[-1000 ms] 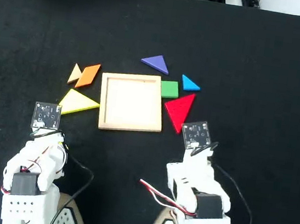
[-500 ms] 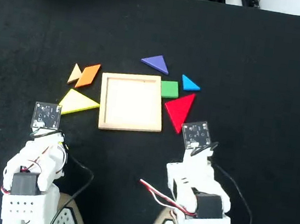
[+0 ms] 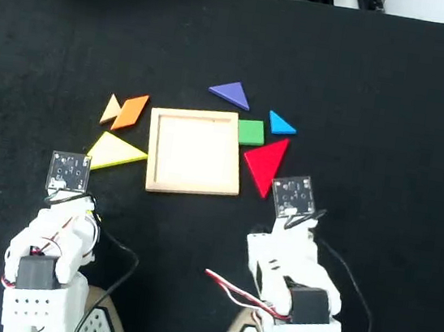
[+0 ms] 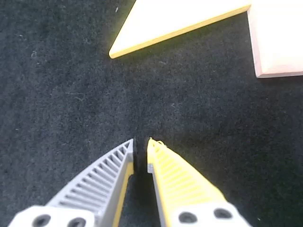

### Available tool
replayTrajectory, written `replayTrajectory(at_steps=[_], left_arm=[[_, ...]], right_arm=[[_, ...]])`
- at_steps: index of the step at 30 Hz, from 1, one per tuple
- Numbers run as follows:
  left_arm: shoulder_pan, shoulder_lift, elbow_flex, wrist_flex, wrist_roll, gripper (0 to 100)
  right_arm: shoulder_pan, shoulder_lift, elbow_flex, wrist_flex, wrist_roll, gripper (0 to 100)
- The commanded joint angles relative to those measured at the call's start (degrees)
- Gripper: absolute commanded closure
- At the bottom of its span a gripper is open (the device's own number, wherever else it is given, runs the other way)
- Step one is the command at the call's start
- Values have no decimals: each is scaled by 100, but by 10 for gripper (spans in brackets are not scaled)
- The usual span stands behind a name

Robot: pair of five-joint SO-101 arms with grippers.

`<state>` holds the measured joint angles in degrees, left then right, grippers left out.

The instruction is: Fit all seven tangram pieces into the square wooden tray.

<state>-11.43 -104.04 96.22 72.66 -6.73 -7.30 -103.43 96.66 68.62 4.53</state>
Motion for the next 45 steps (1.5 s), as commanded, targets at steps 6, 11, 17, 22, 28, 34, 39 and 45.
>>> replayTrajectory(at_steps=[6,11,17,22,28,34,39,45], left_arm=[[13,-44,110,35,62,938],[13,-44,110,35,62,938],[48,-44,110,35,44,938],[48,-44,110,35,44,938],[57,-44,110,35,62,938],[57,-44,110,35,62,938],[31,-44,110,-246,35,934],[-409,-44,-321,-1881,53,934]], right_arm=[[255,-400,-4,-141,18,986],[281,-400,-4,-466,18,986],[290,-400,-4,-501,18,986],[809,-356,-4,-958,18,987],[2259,-356,-4,-1855,-492,987],[2303,-356,-4,-1837,-1046,987],[2145,-356,-4,-1310,-1037,984],[1899,-365,-4,-2435,-1029,984]])
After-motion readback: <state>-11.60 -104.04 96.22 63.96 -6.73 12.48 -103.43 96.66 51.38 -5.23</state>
